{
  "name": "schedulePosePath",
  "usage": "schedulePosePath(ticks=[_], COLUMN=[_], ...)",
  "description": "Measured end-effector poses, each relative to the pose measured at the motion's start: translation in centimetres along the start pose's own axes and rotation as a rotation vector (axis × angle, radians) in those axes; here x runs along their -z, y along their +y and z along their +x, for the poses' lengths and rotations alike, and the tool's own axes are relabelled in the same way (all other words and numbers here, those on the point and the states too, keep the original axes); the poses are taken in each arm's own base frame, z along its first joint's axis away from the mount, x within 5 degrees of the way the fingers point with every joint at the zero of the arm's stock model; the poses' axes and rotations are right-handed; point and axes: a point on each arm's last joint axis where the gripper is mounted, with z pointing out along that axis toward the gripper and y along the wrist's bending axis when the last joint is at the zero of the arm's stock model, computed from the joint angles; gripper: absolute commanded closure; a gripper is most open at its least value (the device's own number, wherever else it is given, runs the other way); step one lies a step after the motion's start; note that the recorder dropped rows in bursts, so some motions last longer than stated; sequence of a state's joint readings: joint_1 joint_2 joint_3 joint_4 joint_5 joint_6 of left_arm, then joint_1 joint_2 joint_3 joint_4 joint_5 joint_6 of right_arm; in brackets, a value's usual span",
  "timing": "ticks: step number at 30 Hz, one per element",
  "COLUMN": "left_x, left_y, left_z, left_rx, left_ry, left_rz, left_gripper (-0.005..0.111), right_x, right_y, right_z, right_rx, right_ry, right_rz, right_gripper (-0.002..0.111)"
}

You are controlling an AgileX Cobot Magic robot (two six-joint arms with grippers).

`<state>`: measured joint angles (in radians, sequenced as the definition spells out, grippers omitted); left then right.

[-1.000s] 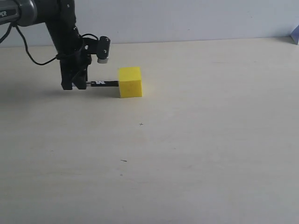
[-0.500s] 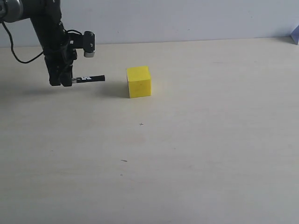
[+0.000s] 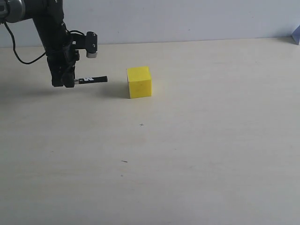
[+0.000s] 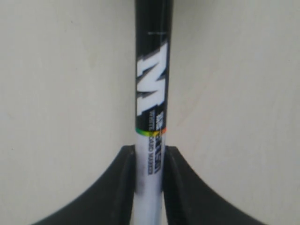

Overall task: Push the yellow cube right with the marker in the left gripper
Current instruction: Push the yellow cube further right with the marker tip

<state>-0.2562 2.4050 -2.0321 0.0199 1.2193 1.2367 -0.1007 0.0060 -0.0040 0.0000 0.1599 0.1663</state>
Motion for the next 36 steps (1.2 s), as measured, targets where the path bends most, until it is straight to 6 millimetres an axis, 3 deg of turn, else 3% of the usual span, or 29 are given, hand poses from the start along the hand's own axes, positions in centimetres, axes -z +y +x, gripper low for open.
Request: schedulePosePath(ticks=[8,21,23,26,28,33,36], left_x=[-0.3,-1.4,-1.2,-0.5,0.3,0.5,0.5], left_y=[-0.1,-0.6,-0.6,-1.7,-1.7,-0.8,-0.9], left_z=[-0.4,-2.9,-4.3,-7.9,-8.6,-6.1,-6.1], left_rx=[0.002,-0.065,-0.086,-0.167,-0.164,-0.102,-0.114], left_ry=[-0.016,-0.029,-0.055,-0.093,-0.114,-0.063,-0.055], left_rz=[0.012,-0.013,-0.058,-0.092,-0.105,-0.071,-0.066], left_gripper=[0.107,0.107,0.107,0.107,0.107,0.107,0.107], right_x=[0.0,0.0,0.0,0.0,0.0,0.0,0.0], right_y=[0.0,0.0,0.0,0.0,0.0,0.0,0.0], right_z=[0.0,0.0,0.0,0.0,0.0,0.0,0.0], right_rx=[0.0,0.0,0.0,0.0,0.0,0.0,0.0], right_ry=[0.0,0.0,0.0,0.0,0.0,0.0,0.0], right_rz=[0.0,0.0,0.0,0.0,0.0,0.0,0.0], right_gripper=[0.108,0.108,0.108,0.108,0.108,0.108,0.108])
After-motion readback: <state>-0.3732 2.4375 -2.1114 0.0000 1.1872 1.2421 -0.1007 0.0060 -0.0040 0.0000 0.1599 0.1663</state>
